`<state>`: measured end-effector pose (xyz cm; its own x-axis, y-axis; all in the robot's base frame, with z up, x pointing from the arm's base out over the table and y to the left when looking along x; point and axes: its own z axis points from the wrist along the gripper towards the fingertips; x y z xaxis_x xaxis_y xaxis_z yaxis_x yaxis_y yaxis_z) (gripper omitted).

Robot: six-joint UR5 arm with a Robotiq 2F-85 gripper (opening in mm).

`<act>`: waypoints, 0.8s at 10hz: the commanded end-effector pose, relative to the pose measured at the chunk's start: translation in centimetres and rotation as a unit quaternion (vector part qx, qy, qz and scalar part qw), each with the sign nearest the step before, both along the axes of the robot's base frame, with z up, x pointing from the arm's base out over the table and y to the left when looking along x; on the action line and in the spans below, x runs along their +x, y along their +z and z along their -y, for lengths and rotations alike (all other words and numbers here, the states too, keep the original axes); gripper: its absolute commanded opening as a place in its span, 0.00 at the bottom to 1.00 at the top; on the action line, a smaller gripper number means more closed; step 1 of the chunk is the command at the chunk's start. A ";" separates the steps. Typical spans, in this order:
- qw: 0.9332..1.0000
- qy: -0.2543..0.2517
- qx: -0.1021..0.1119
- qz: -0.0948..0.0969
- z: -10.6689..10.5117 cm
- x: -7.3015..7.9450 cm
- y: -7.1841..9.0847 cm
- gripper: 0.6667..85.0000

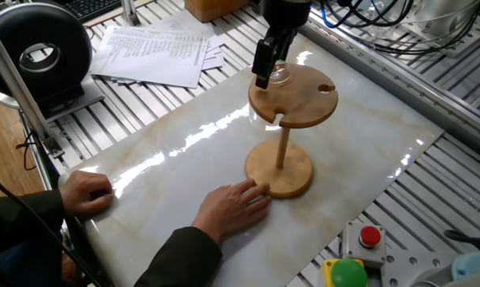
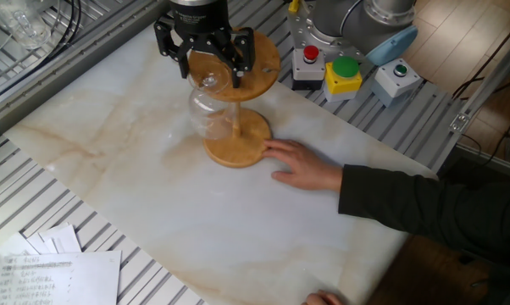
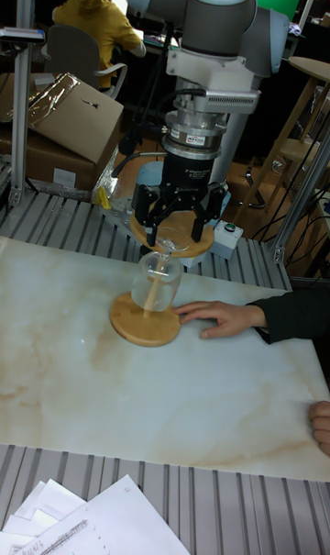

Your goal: Put the glass cup onto the shelf

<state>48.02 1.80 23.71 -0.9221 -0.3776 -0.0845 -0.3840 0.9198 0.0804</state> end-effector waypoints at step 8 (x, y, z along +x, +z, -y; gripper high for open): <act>1.000 -0.004 -0.018 -0.018 0.0 1.3 2.3 1.00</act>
